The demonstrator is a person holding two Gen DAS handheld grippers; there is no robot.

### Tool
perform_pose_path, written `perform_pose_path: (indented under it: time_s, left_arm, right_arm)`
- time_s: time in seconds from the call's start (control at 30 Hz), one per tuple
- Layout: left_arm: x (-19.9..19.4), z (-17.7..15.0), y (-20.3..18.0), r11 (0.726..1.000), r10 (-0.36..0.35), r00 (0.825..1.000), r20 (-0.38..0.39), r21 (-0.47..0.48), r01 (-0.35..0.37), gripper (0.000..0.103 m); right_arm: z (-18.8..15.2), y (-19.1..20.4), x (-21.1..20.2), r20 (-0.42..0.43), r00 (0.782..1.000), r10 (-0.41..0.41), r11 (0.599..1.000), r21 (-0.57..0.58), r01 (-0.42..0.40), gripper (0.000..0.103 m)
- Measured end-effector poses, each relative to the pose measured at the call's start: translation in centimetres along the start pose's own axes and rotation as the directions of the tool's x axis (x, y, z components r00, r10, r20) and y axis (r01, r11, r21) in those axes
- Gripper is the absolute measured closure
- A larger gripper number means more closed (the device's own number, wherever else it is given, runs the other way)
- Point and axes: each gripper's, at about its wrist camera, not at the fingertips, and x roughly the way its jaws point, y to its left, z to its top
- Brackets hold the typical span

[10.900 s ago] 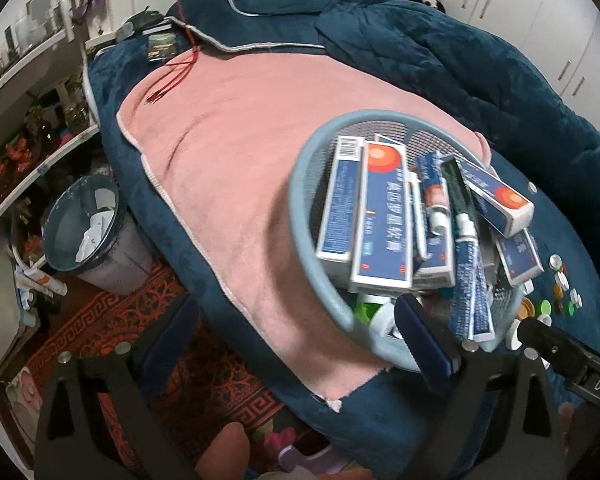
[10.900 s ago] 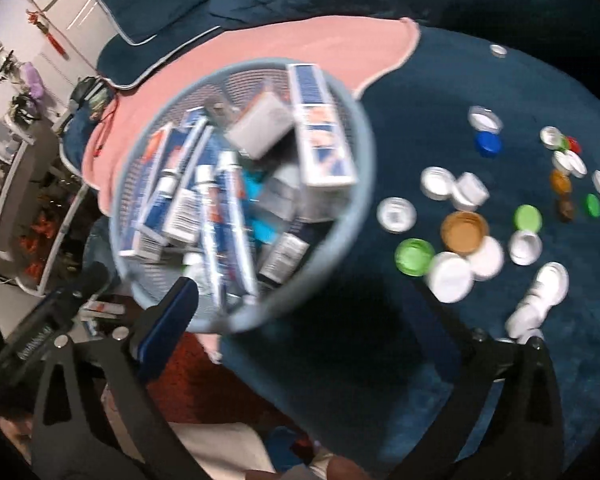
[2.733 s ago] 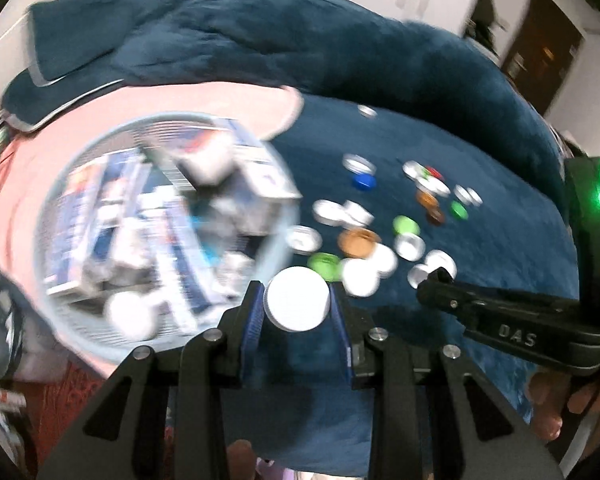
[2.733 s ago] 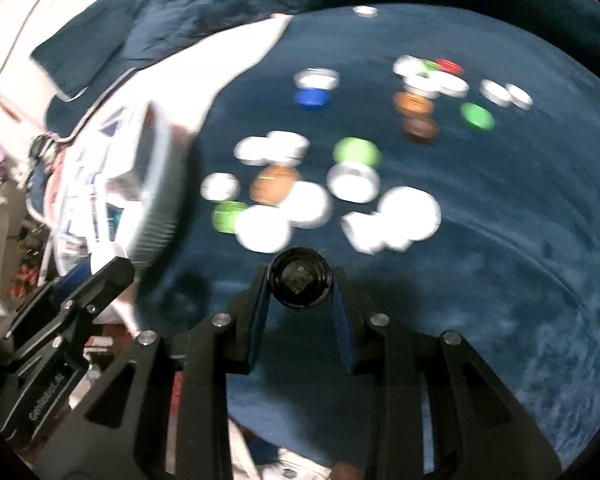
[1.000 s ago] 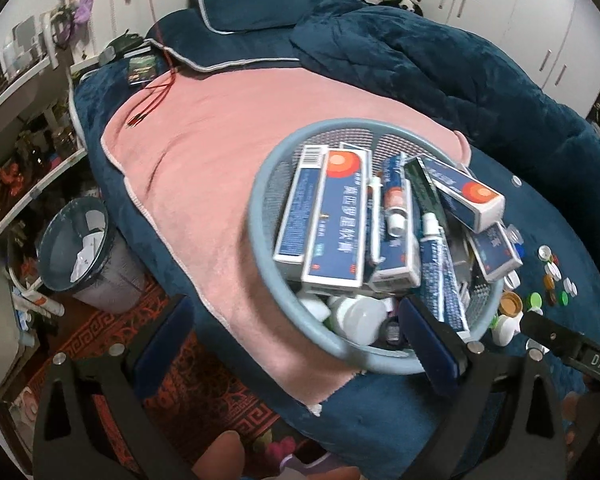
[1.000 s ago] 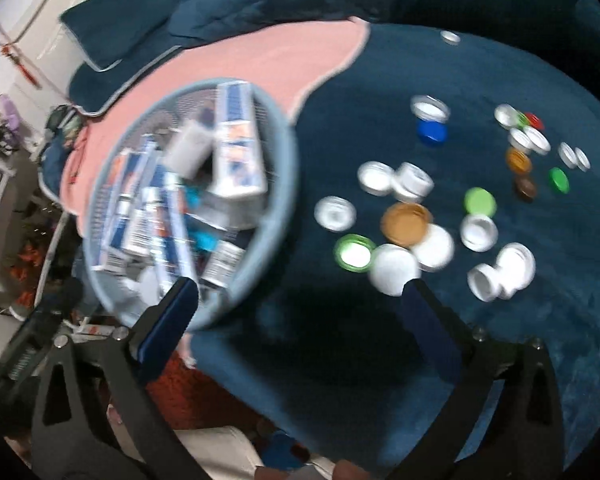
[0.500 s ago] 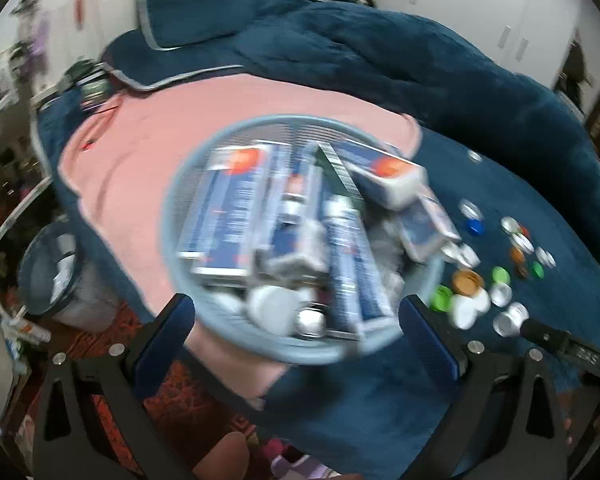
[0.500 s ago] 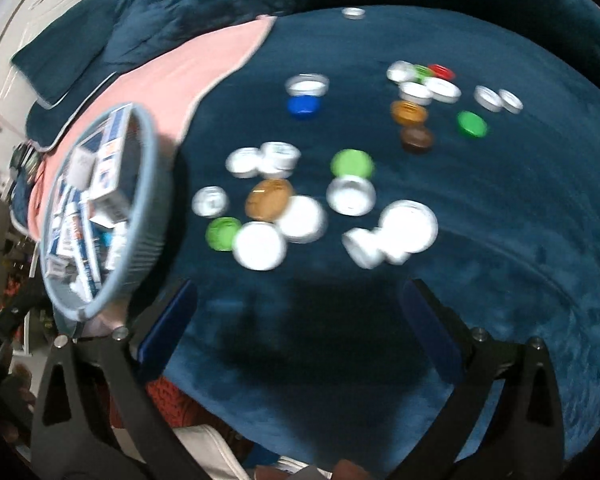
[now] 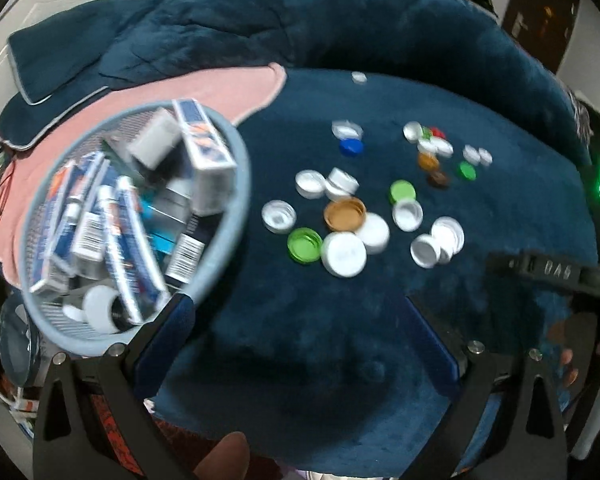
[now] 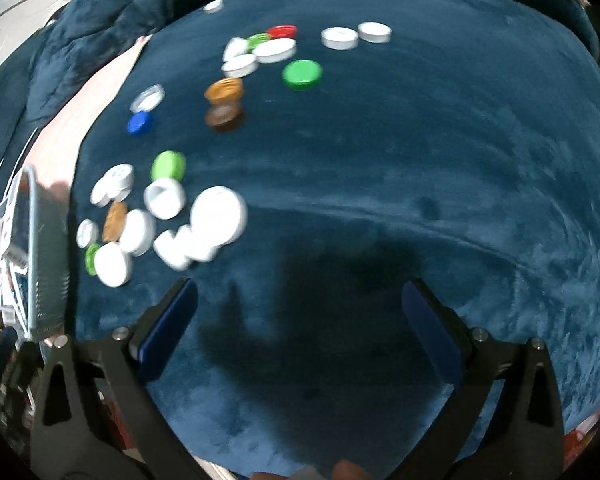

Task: Organize objects
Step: 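Move both open tools back over the caps on the table, then lower the right tool onto a large white cap and close on it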

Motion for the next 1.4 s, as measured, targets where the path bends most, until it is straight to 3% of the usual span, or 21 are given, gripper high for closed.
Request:
perform_pose_path:
  time_s: [0.17, 0.53, 0.7, 0.8, 0.87, 1.07, 1.27, 1.33, 1.37, 1.4]
  left_arm:
    - [2.0, -0.3, -0.8, 1.0, -0.005, 0.999, -0.048, 0.011, 0.005, 0.001]
    - [3.4, -0.6, -0.6, 0.999, -0.035, 0.996, -0.083, 0.021, 0.037, 0.001]
    - [3.2, -0.9, 0.2, 0.999, -0.026, 0.996, -0.081, 0.032, 0.029, 0.001]
    - [3.4, -0.9, 0.7, 1.0, -0.024, 0.996, -0.084, 0.014, 0.026, 0.001]
    - [3.3, -0.8, 0.9, 0.999, -0.033, 0.996, -0.083, -0.001, 0.033, 0.001]
    - [3.1, -0.7, 0.7, 0.998, -0.066, 0.994, -0.082, -0.018, 0.065, 0.001]
    - [3.2, -0.7, 0.4, 0.998, -0.066, 0.994, -0.086, -0.015, 0.065, 0.001]
    - [3.5, -0.9, 0.5, 0.998, -0.057, 0.994, -0.093, -0.011, 0.056, 0.001]
    - [3.6, -0.9, 0.6, 0.998, -0.055, 0.994, -0.096, -0.011, 0.055, 0.001]
    - [3.8, -0.9, 0.7, 0.998, -0.056, 0.994, -0.098, -0.014, 0.055, 0.001]
  right_arm:
    - [0.5, -1.4, 0.6, -0.011, 1.0, 0.004, 0.999, 0.035, -0.004, 0.0]
    - [2.3, 0.5, 1.6, 0.026, 0.999, 0.032, 0.999, -0.016, -0.032, 0.0]
    - [2.6, 2.6, 3.5, -0.002, 1.0, -0.014, 0.994, -0.112, 0.013, 0.0]
    - [1.1, 5.2, 4.0, -0.085, 0.995, 0.048, 0.968, -0.242, -0.067, 0.0]
    - [0.3, 6.1, 3.1, -0.055, 0.997, 0.047, 0.951, -0.304, -0.062, 0.0]
    - [1.6, 3.1, 2.1, 0.01, 1.0, 0.023, 0.984, -0.178, -0.021, 0.001]
    - [1.3, 4.9, 3.5, 0.014, 1.0, -0.012, 0.972, -0.233, 0.015, 0.003]
    - [1.3, 5.7, 4.0, 0.029, 0.998, -0.059, 0.96, -0.273, 0.065, 0.02]
    - [1.3, 5.8, 4.3, 0.035, 0.995, -0.09, 0.953, -0.287, 0.097, 0.046]
    - [1.3, 5.6, 4.3, 0.042, 0.993, -0.106, 0.95, -0.292, 0.114, 0.061]
